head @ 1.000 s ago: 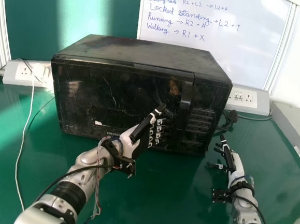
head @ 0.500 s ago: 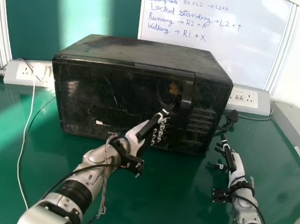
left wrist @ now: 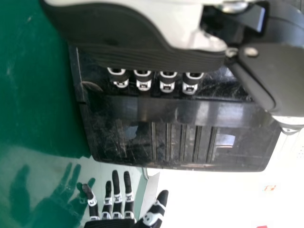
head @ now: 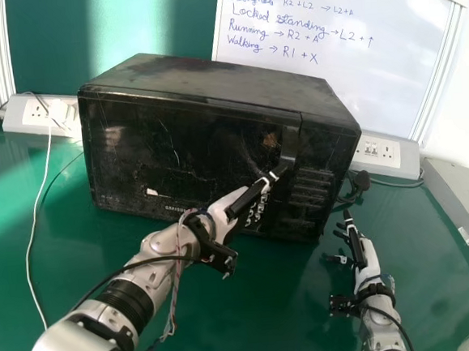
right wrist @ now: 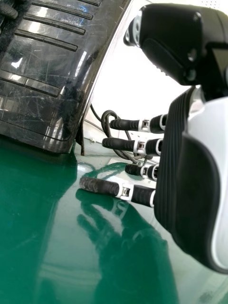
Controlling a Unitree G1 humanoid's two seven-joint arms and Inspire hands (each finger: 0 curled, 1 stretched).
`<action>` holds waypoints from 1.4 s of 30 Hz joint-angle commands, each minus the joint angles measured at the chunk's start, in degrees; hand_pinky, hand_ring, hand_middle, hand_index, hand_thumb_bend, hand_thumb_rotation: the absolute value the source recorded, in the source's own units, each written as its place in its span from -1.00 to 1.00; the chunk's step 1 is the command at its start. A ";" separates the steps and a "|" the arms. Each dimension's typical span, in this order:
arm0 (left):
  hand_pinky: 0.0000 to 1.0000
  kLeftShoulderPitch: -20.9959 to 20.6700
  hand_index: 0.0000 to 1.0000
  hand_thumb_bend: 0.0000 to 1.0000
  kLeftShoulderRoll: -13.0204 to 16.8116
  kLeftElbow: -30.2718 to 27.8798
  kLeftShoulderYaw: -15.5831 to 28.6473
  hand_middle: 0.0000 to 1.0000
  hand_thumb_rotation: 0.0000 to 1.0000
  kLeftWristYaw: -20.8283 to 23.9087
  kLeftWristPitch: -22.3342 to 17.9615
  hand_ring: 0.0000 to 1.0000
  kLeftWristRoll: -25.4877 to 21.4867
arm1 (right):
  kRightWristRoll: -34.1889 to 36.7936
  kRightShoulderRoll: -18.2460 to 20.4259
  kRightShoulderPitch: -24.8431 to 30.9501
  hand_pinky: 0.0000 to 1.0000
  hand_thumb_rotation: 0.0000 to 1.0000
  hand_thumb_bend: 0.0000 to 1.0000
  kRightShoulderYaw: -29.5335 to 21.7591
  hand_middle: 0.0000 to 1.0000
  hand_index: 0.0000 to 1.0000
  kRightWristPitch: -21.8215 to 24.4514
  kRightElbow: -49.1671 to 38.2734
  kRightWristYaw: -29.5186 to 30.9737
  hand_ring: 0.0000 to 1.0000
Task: Open the door of oven
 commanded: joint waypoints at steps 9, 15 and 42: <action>1.00 -2.23 1.00 1.00 -1.39 0.89 -0.71 1.00 0.93 0.16 0.03 1.00 1.43 | -0.26 1.02 1.45 0.12 0.85 0.64 0.19 0.65 0.70 1.65 1.14 0.44 0.40; 1.00 -2.69 1.00 1.00 -1.83 1.15 -1.07 1.00 0.94 1.08 0.30 1.00 2.07 | -0.10 1.15 1.42 0.13 0.85 0.71 -0.01 0.65 0.68 1.65 1.12 0.50 0.40; 0.90 -4.32 1.00 1.00 -5.08 2.28 1.08 0.88 0.95 1.20 4.14 0.76 1.48 | 0.23 1.62 1.01 0.14 0.82 0.60 -0.48 0.66 0.71 2.30 1.09 0.71 0.41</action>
